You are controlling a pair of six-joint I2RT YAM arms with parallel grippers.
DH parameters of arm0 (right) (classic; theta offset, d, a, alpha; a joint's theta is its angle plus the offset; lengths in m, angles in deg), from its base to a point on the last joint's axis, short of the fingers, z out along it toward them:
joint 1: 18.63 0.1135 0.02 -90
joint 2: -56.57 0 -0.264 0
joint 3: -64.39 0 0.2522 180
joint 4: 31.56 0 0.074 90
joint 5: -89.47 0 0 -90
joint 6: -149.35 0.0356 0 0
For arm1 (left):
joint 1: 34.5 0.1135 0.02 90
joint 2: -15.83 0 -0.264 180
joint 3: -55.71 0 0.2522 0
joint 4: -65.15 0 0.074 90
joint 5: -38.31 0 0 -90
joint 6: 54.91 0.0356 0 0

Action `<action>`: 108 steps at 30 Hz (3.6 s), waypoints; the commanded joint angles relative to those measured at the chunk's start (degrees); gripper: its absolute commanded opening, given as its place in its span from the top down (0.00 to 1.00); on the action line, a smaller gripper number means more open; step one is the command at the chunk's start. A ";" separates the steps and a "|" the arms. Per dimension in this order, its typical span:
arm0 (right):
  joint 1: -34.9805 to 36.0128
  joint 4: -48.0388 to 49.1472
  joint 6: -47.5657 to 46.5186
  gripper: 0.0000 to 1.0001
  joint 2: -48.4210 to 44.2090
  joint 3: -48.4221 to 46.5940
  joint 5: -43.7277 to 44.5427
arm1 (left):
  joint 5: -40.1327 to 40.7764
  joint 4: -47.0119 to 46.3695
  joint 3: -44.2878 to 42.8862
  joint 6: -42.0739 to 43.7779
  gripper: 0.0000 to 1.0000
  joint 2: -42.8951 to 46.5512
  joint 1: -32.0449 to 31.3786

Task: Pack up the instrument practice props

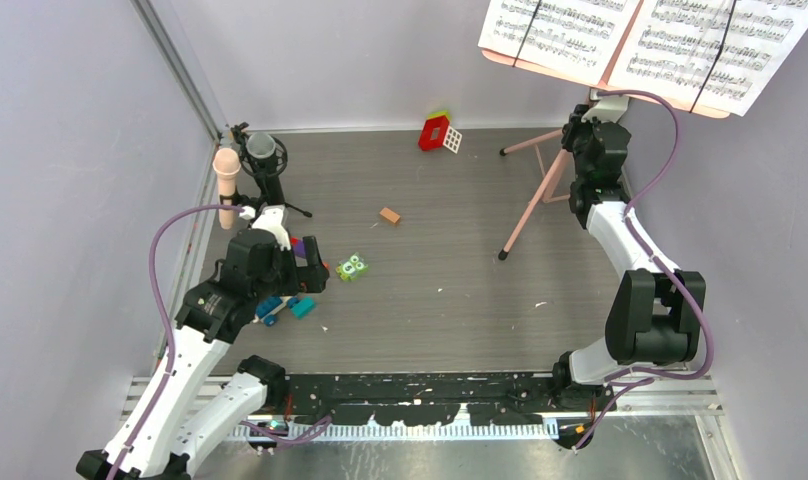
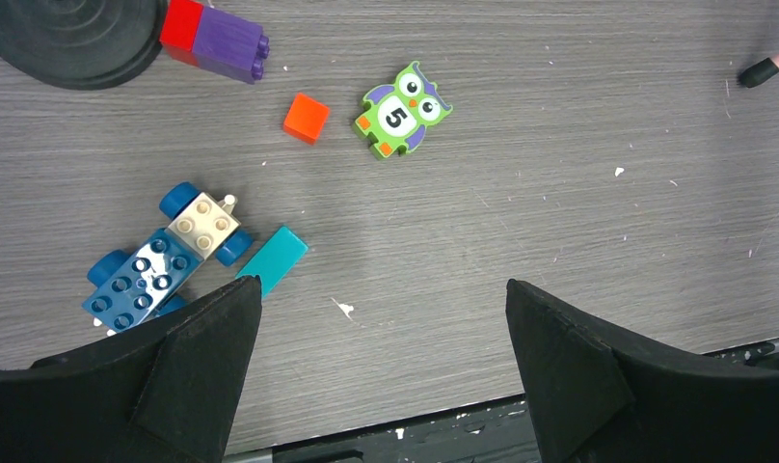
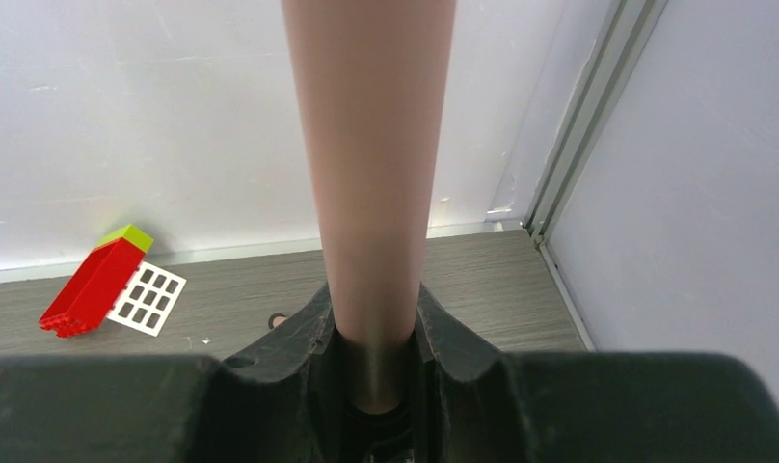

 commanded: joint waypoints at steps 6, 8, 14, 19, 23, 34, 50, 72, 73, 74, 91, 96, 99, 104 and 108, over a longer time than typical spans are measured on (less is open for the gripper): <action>-1.08 -6.99 -0.20 0.99 1.21 -1.18 -4.61 | -0.84 -2.25 -1.08 0.41 0.00 -0.11 -0.13; -1.01 -7.46 0.79 0.99 1.17 -1.11 -5.55 | -0.84 -2.25 -1.09 0.41 0.00 -0.09 -0.14; -0.79 -9.97 3.09 0.99 0.29 -0.74 -10.87 | -0.93 -2.25 -1.09 0.41 0.00 -0.20 -0.13; 1.26 -12.02 3.14 0.99 -0.81 -0.19 -12.56 | -1.02 -2.25 -1.09 0.41 0.00 -0.38 -0.14; 3.70 -14.26 1.93 0.99 -1.74 -0.10 -13.78 | -1.04 -2.25 -1.09 0.41 0.00 -0.37 -0.13; 10.75 -15.13 2.66 0.99 -5.68 4.79 -13.48 | -1.11 -2.25 -1.09 0.41 0.00 -0.64 -0.15; 17.04 -17.88 9.45 0.99 -15.47 11.89 -15.77 | -1.13 -2.25 -1.09 0.42 0.00 -0.62 -0.21; 38.16 -20.26 15.03 0.99 -23.40 20.35 -12.95 | -2.74 -3.38 -0.40 0.87 0.00 0.92 -0.14; 39.08 -20.28 15.02 0.99 -23.29 20.40 -12.94 | -2.81 -3.39 -0.39 0.92 0.00 1.01 -0.13; 39.95 -20.17 14.95 0.99 -23.02 20.47 -13.01 | -2.78 -3.40 -0.39 0.93 0.00 1.03 -0.15; 46.84 -18.66 14.09 0.99 -19.87 18.62 -15.96 | -3.07 -3.65 -0.21 1.09 0.00 1.20 -0.17; 48.75 -18.75 14.70 0.99 -20.18 18.87 -16.35 | -3.26 -3.75 -0.13 1.11 0.00 1.29 -0.13; 49.77 -18.27 15.45 0.99 -20.68 19.42 -15.69 | -3.40 -3.76 -0.13 1.18 0.00 1.20 -0.13; 50.51 -16.41 16.86 0.99 -20.98 21.04 -12.27 | -3.48 -3.84 -0.12 1.20 0.00 1.20 -0.15; 50.51 -15.44 17.33 0.99 -21.35 21.24 -6.79 | -3.48 -3.92 -0.04 1.20 0.00 1.24 -0.13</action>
